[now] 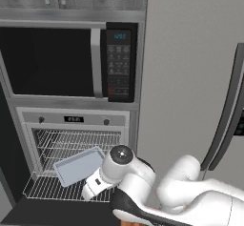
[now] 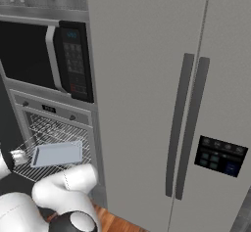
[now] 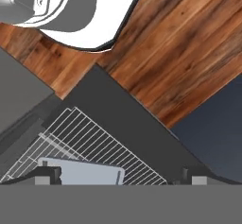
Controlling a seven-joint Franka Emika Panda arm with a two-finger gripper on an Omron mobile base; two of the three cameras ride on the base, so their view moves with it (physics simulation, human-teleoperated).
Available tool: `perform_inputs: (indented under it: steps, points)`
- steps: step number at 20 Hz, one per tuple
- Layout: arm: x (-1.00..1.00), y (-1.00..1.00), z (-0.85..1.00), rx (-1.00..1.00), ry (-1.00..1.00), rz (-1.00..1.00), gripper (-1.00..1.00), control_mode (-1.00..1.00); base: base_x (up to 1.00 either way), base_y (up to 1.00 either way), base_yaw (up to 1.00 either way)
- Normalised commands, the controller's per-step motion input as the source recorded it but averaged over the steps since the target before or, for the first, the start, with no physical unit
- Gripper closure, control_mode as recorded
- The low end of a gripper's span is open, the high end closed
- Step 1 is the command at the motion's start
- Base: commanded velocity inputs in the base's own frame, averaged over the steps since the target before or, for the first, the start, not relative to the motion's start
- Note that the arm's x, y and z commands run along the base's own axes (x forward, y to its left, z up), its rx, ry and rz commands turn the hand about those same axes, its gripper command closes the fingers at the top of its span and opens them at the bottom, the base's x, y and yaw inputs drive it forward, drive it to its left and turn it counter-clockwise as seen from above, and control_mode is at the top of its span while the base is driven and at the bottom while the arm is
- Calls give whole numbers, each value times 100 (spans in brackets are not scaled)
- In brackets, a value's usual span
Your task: Take the baked cake out of the oven and place it on the plate for cooling. Then close the oven door.
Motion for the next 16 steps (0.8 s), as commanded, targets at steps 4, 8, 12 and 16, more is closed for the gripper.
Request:
perform_inputs:
  steps: [4,8,12,16]
  points:
    - [25,0,-12,-2,8,5,-100,-100,0,0,0]
    - [33,0,-16,0,4,0,-100,-100,0,0,0]
    - [26,8,-17,0,4,-11,-100,-100,0,0,0]
    - [23,14,-18,2,11,-22,-100,-100,0,0,0]
